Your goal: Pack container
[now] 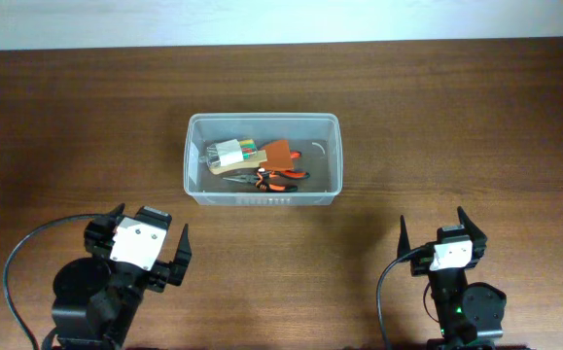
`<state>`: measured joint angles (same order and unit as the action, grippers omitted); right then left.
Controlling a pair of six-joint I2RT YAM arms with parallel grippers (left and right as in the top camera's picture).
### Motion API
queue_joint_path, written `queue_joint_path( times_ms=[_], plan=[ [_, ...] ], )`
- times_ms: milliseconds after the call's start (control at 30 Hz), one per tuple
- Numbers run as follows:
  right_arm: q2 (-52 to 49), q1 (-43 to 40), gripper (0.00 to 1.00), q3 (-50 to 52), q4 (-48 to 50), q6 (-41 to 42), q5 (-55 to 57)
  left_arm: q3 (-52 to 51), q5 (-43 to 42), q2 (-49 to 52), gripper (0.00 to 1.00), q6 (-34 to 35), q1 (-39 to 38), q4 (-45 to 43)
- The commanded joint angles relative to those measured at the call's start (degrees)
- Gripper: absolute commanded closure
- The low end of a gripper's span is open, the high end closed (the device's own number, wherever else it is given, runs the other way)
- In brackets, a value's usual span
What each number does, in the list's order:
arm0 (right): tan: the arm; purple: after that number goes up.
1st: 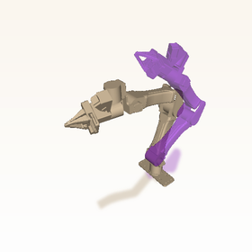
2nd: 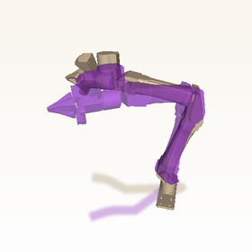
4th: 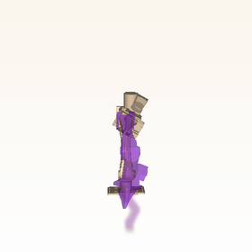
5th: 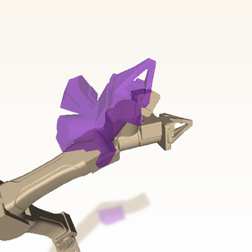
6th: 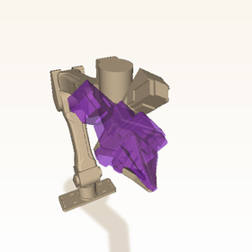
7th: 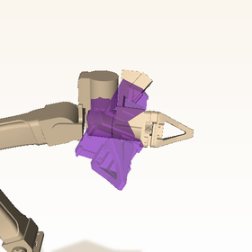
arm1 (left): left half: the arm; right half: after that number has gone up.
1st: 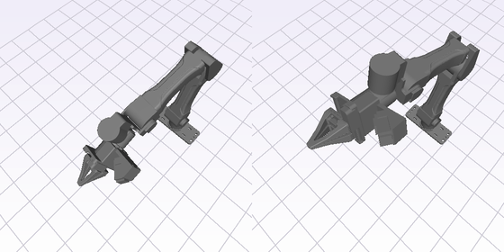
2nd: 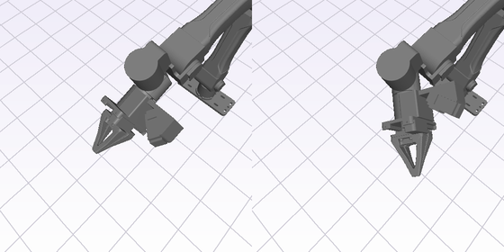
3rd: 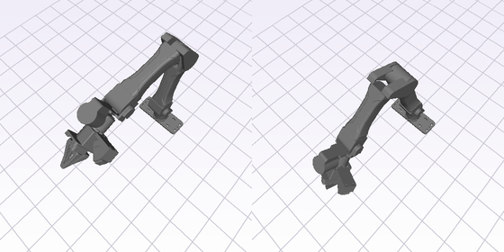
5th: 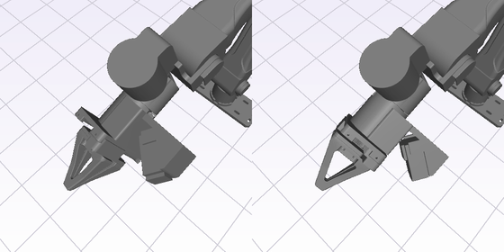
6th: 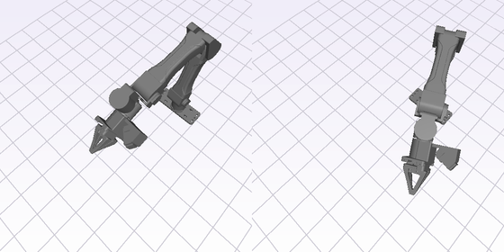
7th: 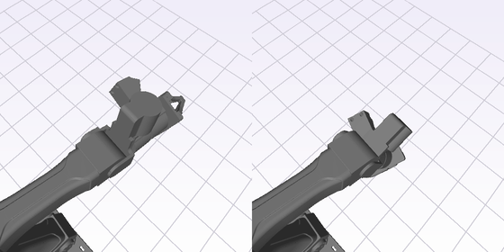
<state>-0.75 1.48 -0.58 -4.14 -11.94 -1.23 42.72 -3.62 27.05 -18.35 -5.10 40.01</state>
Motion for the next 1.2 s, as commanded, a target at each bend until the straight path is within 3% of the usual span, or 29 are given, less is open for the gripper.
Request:
queue_joint_path(
  times_ms=[0,967,1167],
  plan=[
    [0.52,-0.37,0.01,0.26,-0.61,0.7,1.46,-0.46,0.44,-0.42,0.01,0.79,-0.26,-0.11],
    [0.44,-0.37,0.01,0.26,-0.39,0.66,0.87,-0.46,0.44,-0.42,0.01,0.76,-0.26,-0.02],
    [0.44,-0.37,0.01,0.26,-0.39,0.66,0.9,-0.9,-0.96,-3.78,0.01,0.37,-0.42,7.02]
  ],
)
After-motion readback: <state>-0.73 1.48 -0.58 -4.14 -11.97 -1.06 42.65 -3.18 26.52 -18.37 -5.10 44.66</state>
